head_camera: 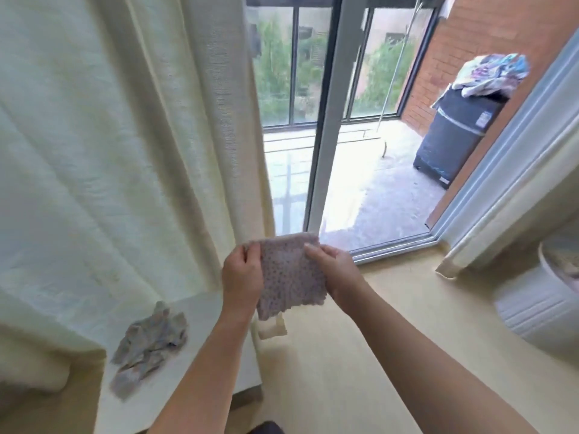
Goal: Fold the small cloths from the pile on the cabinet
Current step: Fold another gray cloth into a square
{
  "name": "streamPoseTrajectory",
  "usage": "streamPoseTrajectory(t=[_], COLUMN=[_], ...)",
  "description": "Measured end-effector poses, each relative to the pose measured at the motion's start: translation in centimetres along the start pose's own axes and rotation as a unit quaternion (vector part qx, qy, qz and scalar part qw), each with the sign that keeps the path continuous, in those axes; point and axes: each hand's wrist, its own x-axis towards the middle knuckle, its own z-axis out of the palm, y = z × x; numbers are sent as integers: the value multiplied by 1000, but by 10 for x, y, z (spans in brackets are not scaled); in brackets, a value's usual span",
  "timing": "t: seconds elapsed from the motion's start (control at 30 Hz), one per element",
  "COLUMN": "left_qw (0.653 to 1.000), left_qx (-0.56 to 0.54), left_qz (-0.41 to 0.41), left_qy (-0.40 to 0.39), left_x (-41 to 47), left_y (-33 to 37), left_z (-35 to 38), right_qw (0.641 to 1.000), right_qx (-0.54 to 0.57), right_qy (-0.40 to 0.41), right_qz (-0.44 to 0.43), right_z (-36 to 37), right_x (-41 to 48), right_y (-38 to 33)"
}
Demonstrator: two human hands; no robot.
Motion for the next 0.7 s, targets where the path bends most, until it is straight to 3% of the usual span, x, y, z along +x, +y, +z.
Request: streamPoseTrajectory(t=[0.07, 0.2, 0.33, 0.53, 0.7], left_qw=[998, 970, 965, 968, 940], left_qx=[-58, -126, -120, -135, -105], left_qz=[-26, -113, -122, -96, -137], left_qy=[-23, -175, -198, -188, -295], left_x=[-12, -36, -50, -64, -93], left_y=[7, 25, 40, 72, 121], left_z=[29, 93, 181, 359, 518], right_qw=[1000, 991, 970, 998, 997], right_qx=[-21, -52, -131, 10, 33], right_qy=[4, 88, 136, 29, 59], right_qz=[-19, -89, -153, 57, 46], right_z=[-37, -110, -195, -357, -520], right_x=[-1, 7, 28, 75, 100], right_y=[0, -11, -16, -28, -40])
